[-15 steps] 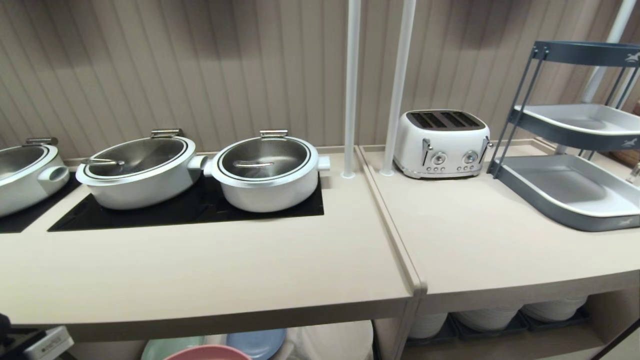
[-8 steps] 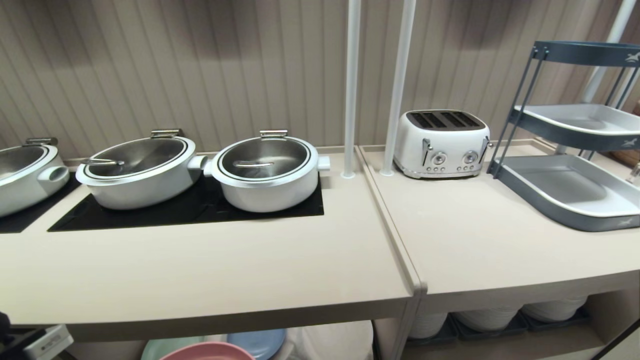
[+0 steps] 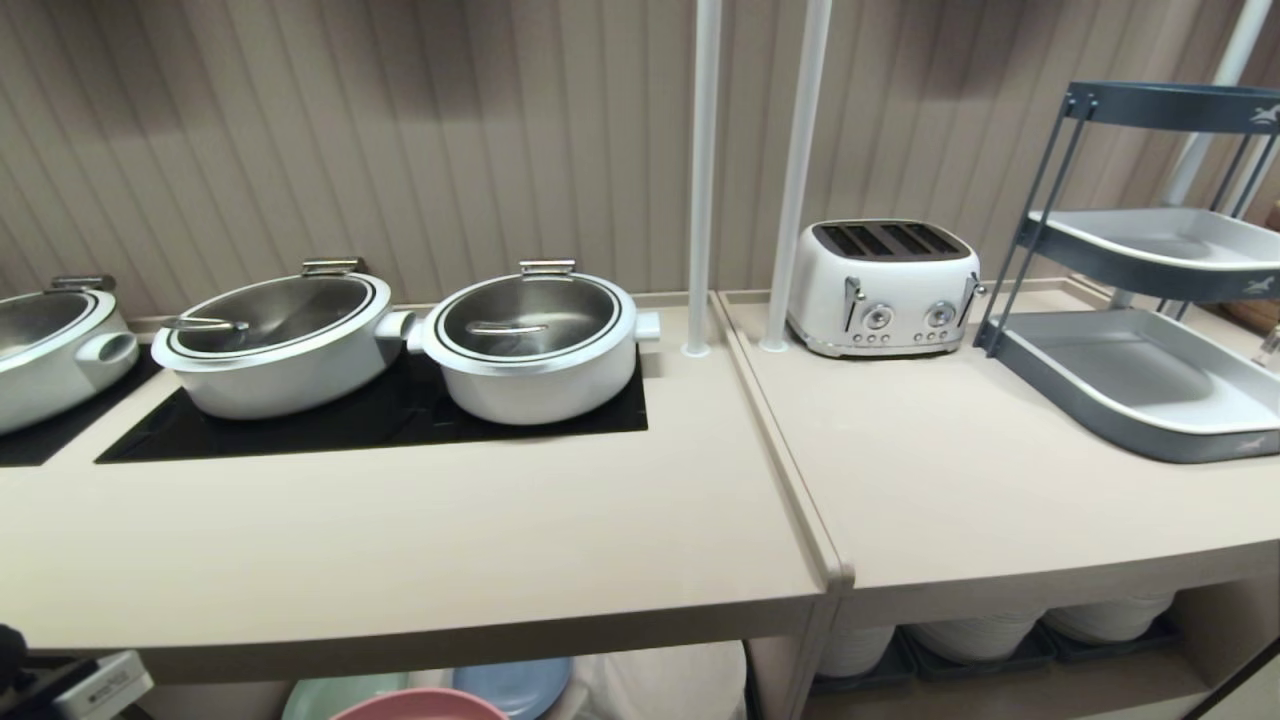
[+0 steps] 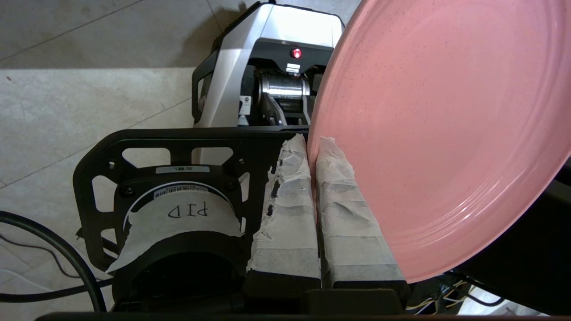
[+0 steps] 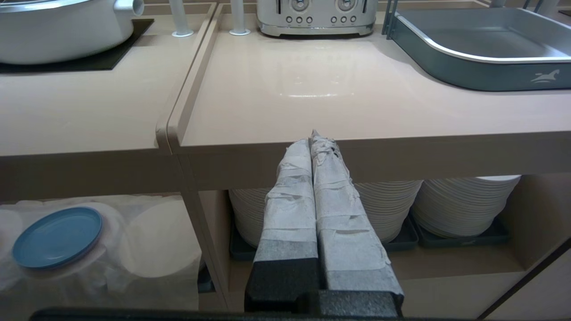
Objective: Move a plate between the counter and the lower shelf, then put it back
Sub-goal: Put the plate in the cupboard
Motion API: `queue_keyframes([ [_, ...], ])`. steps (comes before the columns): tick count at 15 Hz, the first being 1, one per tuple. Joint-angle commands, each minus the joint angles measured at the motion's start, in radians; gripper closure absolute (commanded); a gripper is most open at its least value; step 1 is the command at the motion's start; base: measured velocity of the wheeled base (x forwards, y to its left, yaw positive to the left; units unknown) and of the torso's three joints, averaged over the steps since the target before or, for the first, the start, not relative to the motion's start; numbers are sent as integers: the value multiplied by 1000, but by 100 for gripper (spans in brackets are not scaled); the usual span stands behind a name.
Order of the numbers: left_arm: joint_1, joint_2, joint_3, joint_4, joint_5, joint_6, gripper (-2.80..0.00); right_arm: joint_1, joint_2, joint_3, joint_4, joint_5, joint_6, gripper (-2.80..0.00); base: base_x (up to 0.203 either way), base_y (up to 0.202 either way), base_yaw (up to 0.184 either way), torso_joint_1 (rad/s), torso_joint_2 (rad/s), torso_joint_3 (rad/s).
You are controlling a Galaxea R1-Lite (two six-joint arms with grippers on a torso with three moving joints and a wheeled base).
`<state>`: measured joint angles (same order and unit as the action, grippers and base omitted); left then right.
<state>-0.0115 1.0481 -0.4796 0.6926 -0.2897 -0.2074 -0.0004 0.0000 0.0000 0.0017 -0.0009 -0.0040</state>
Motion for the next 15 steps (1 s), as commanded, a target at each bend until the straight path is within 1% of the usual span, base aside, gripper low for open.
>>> queue_keyframes([
  [1,-2,3,-1,4,-2,-1,0,0,0,0,0,1,-1,0,0,0,0,0,0,0],
  [6,-1,3,1,5,4,-15,0,0,0,0,0,1,-1,0,0,0,0,0,0,0],
  [15,5,3,-4,5,4,-17,0,0,0,0,0,0,1,0,0,0,0,-9,17,11],
])
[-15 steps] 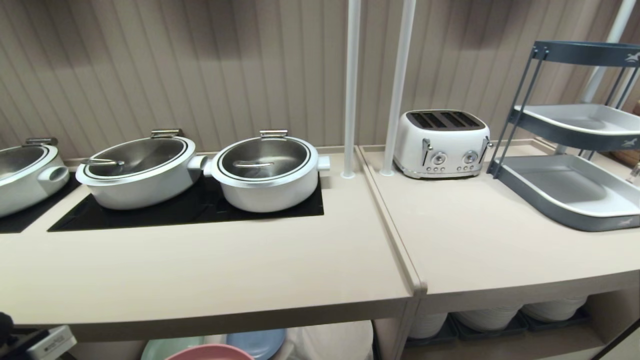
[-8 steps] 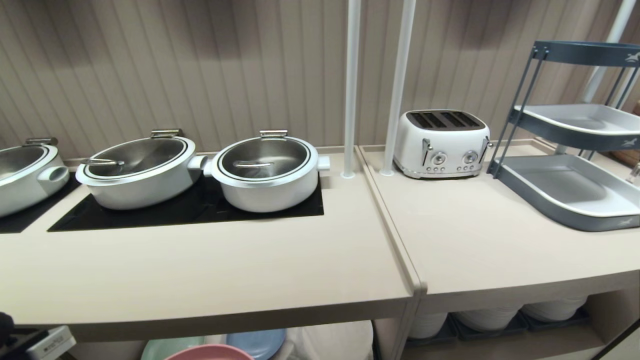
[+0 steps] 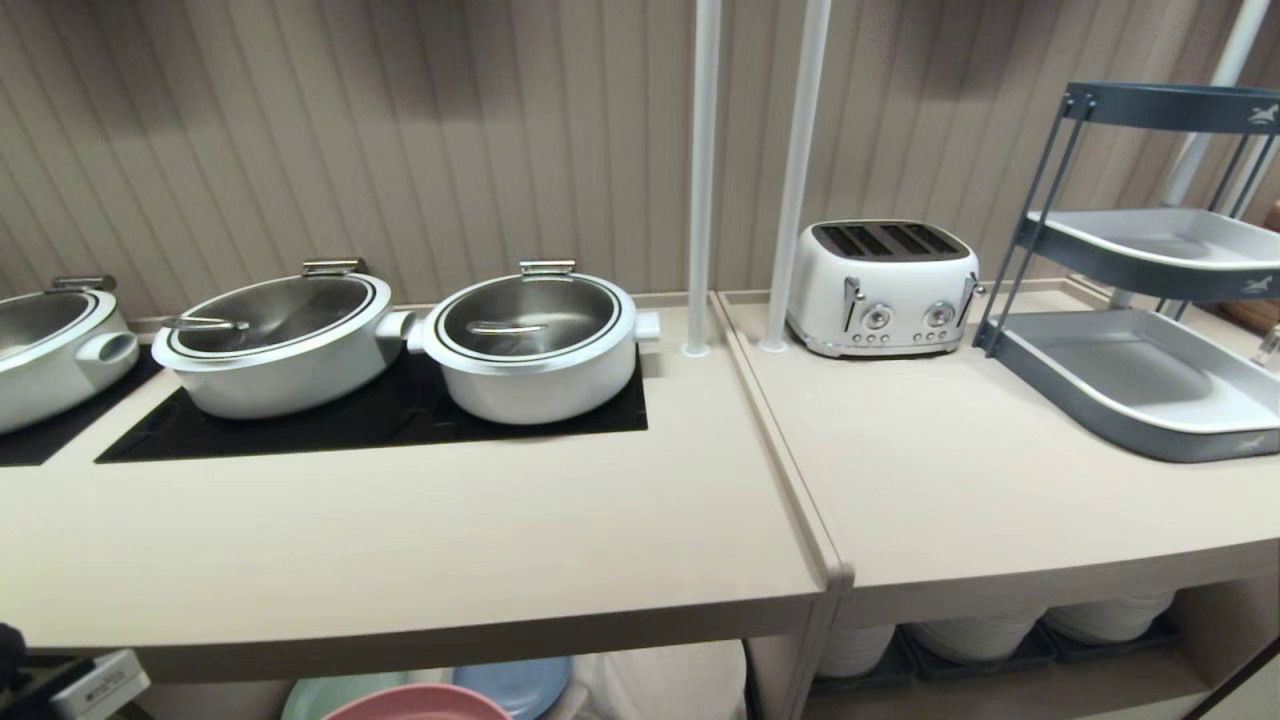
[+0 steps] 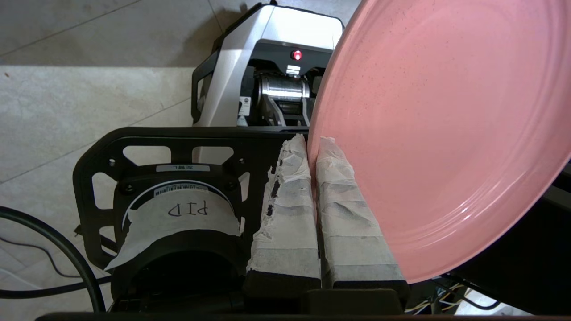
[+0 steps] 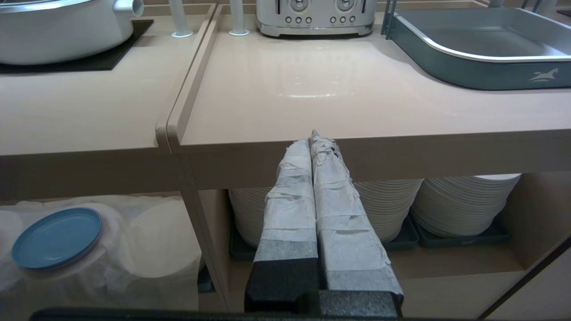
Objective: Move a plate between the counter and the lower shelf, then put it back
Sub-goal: Put the plate in the cupboard
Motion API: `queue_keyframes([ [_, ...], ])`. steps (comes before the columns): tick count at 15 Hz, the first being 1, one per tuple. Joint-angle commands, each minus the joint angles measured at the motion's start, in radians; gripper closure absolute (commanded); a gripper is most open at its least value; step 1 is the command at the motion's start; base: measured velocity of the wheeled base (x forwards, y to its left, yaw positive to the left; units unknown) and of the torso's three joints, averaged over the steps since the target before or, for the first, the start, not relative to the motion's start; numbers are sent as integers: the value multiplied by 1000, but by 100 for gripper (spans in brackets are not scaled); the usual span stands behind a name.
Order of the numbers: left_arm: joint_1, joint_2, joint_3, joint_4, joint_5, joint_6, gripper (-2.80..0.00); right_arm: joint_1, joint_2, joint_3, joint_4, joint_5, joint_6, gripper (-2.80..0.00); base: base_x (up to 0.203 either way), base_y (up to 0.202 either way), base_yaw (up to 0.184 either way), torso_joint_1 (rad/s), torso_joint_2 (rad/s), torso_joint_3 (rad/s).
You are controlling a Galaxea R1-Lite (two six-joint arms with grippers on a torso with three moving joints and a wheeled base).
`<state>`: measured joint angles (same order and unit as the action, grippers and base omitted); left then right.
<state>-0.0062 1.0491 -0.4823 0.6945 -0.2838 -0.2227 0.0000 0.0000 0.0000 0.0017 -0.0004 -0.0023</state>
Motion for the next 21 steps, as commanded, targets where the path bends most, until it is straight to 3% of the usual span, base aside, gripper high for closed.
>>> queue_keyframes([
  [1,0,0,1,2,-1,-1,0,0,0,0,0,0,-1,0,0,0,0,-94,196,107],
  [21,-11,-3,4,2,-3,-14,0,0,0,0,0,0,2,0,0,0,0,-135,295,152],
])
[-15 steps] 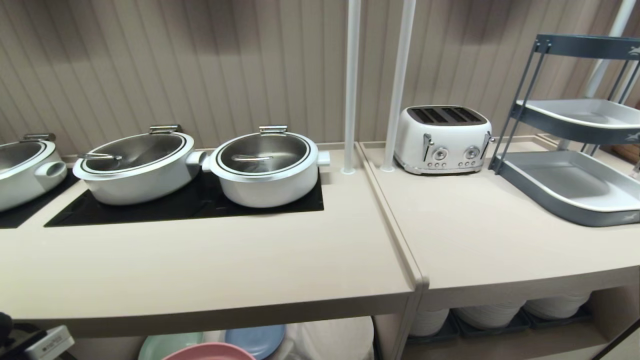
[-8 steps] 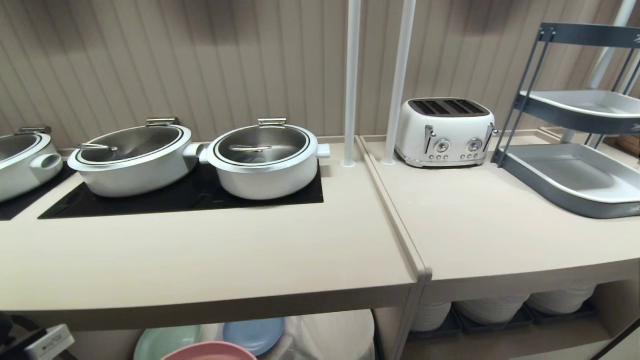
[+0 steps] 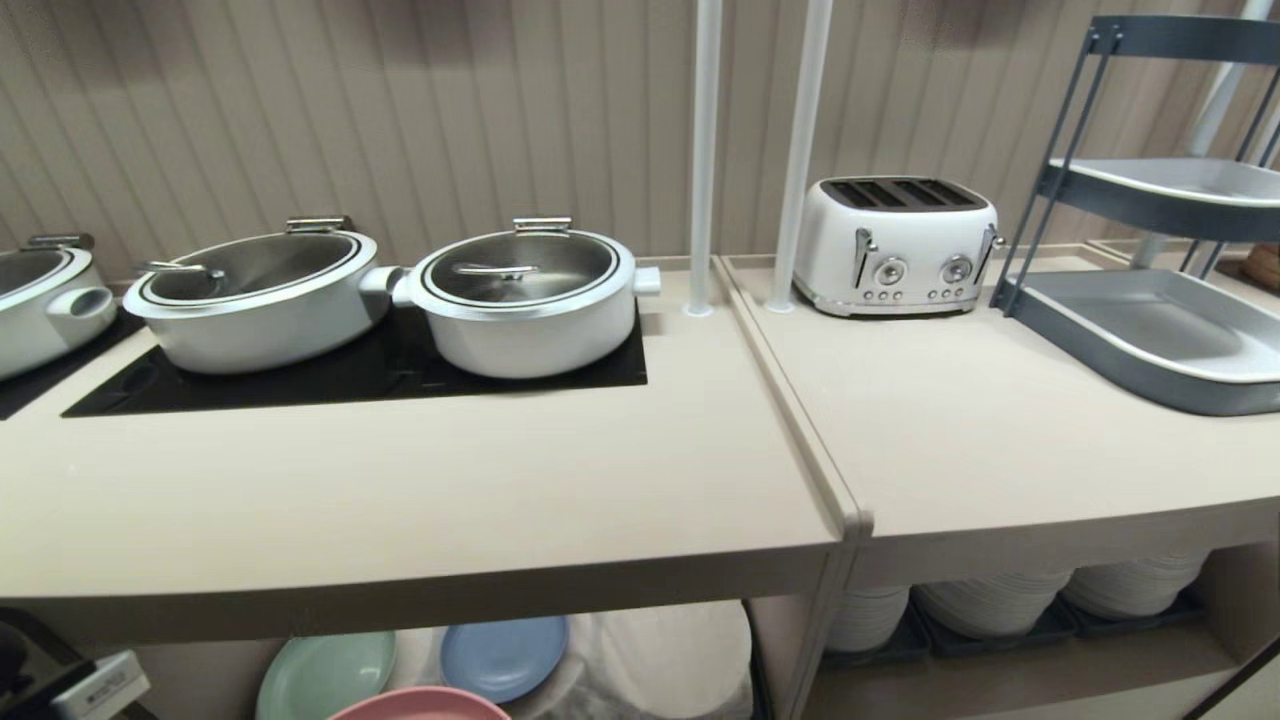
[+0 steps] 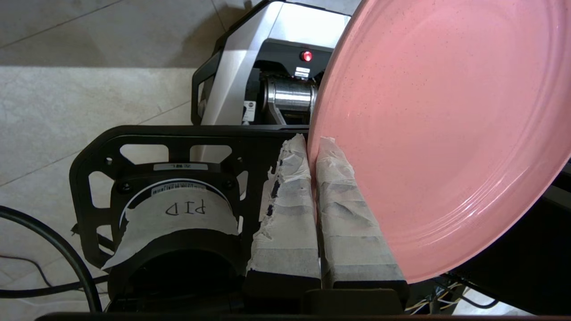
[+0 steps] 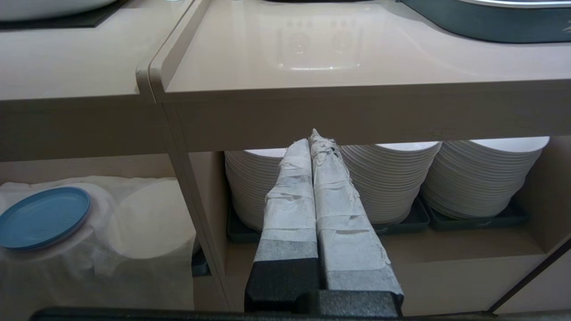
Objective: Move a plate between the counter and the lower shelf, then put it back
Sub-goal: Put the plate in the cupboard
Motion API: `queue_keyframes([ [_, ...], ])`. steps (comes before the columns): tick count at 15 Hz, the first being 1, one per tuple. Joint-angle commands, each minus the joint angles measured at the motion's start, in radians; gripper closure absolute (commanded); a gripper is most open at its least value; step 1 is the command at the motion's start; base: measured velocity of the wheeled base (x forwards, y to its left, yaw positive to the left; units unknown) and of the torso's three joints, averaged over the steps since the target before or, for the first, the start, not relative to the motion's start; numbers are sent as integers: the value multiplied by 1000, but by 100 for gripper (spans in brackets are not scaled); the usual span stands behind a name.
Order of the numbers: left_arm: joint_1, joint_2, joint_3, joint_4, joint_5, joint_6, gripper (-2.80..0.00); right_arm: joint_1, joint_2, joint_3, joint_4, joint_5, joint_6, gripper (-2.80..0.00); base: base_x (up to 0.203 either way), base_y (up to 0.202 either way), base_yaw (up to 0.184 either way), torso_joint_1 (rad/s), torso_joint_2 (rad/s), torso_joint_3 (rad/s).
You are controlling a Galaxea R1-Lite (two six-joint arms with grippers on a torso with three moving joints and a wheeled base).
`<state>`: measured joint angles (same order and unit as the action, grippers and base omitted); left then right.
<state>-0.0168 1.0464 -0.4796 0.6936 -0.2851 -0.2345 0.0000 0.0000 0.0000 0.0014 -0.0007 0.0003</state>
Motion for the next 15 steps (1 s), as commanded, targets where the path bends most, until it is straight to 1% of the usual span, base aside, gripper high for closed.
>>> queue_keyframes([
  [1,0,0,-1,3,-2,-2,0,0,0,0,0,1,0,0,0,0,0,-160,344,171],
  [7,1,0,-1,3,-2,-2,0,0,2,0,0,1,0,0,0,0,0,-166,361,192],
  [15,1,1,3,4,0,-2,0,0,2,0,0,-1,1,0,0,0,0,-241,533,287],
])
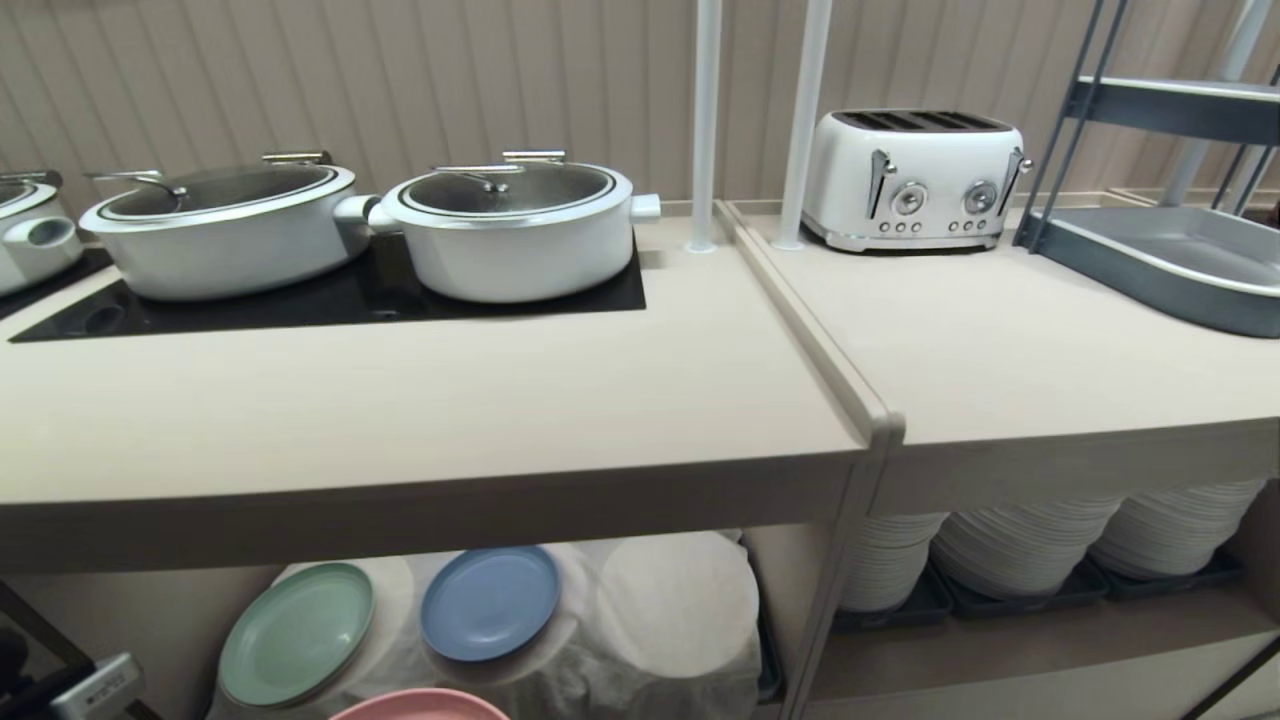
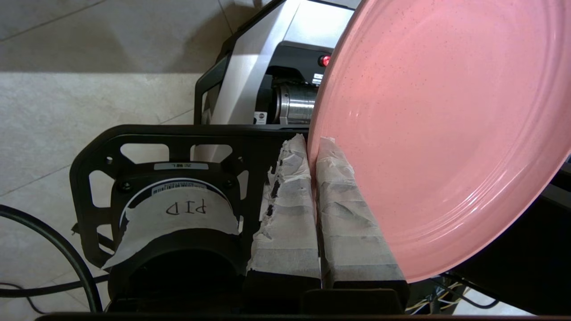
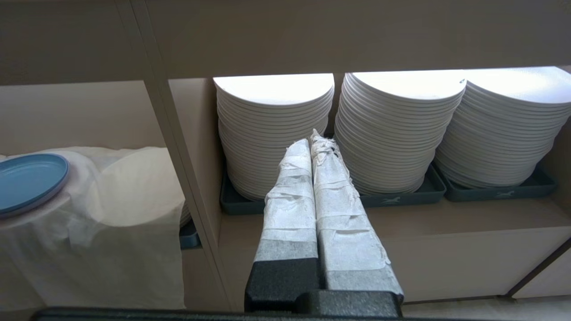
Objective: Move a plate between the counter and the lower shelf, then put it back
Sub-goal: Put the plate in the cupboard
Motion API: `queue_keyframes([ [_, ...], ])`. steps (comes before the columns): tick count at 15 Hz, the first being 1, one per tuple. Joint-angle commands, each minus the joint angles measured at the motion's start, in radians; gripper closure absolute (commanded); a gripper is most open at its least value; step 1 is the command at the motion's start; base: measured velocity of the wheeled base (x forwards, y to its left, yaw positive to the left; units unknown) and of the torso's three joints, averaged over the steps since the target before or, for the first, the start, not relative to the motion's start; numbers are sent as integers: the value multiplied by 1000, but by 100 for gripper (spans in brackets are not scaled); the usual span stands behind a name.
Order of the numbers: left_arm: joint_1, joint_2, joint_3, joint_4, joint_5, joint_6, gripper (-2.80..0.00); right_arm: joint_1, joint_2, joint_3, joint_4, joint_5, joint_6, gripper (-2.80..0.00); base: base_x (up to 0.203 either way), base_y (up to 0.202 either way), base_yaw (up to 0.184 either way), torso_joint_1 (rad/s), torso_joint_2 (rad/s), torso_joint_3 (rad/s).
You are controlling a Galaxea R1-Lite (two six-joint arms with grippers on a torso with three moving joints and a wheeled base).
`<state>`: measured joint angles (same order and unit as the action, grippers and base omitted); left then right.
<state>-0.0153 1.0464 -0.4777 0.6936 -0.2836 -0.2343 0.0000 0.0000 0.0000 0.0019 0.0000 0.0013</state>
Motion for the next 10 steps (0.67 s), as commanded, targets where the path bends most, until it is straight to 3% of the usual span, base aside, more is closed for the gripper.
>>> queue_keyframes([
  [1,0,1,1,4,-2,-2,0,0,1,0,0,0,0,0,0,0,0,-237,511,295],
  [10,0,3,2,4,-2,-4,0,0,1,0,0,0,0,0,0,0,0,-215,504,287],
])
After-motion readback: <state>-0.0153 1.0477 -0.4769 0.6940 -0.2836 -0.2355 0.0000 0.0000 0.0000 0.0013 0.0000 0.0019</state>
